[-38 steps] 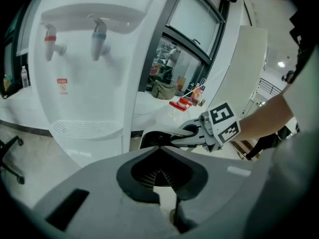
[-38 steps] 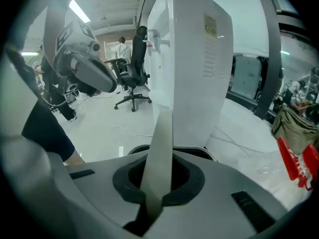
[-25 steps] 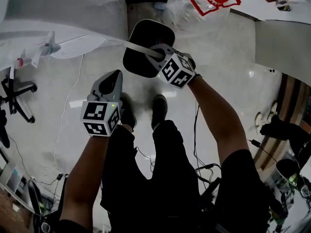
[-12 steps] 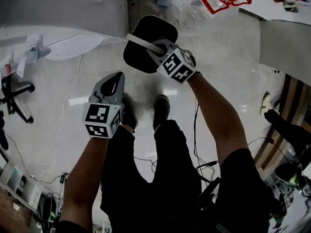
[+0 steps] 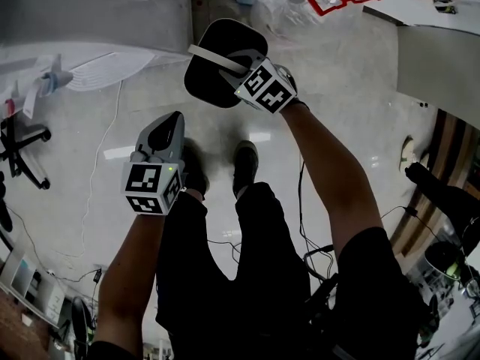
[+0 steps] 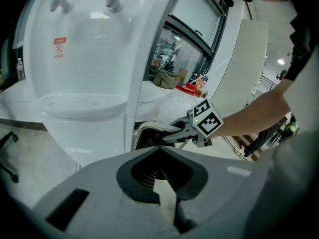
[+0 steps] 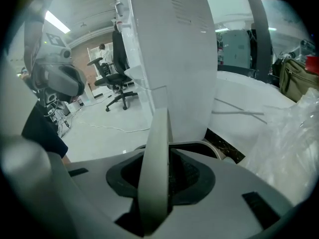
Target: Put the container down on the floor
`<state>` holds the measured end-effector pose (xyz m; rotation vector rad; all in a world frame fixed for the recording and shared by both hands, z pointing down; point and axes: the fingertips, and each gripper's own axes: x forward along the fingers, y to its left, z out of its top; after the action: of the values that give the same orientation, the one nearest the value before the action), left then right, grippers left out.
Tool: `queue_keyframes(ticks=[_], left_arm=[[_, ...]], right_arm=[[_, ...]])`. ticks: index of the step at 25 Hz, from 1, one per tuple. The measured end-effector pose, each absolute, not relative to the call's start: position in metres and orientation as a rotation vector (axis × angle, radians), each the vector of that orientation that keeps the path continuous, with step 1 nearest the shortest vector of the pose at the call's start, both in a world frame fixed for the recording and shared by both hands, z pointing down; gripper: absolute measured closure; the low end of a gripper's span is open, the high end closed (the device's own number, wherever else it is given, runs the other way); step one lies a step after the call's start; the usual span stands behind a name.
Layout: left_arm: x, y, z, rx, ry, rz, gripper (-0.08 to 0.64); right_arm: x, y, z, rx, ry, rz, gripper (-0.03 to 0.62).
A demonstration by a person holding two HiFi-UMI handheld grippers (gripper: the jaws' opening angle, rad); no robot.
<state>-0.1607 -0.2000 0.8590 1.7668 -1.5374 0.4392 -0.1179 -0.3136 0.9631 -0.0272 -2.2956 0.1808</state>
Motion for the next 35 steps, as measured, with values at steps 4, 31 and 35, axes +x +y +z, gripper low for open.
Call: queue_keyframes(ticks=[4,31,35], left_arm=[[-0.160,-0.192,0.856,1.734,-1.526,0.431,0.552],[-0.131,-0.163,0.629,1.858,-1.558,0.378,0.552],[-0.123,-0.149,0.580,1.908,-1.530,0.366,0.552]], right_arm=[[-0.118,-0.312,0.960,-0.022,-2.287,0.170,0.462],[-0.038,-0.288,0.671,0.425,-2.432,0.372,0.399],[-0.028,-0.273,0.601,0.475,-2.482,0.404,0.445]])
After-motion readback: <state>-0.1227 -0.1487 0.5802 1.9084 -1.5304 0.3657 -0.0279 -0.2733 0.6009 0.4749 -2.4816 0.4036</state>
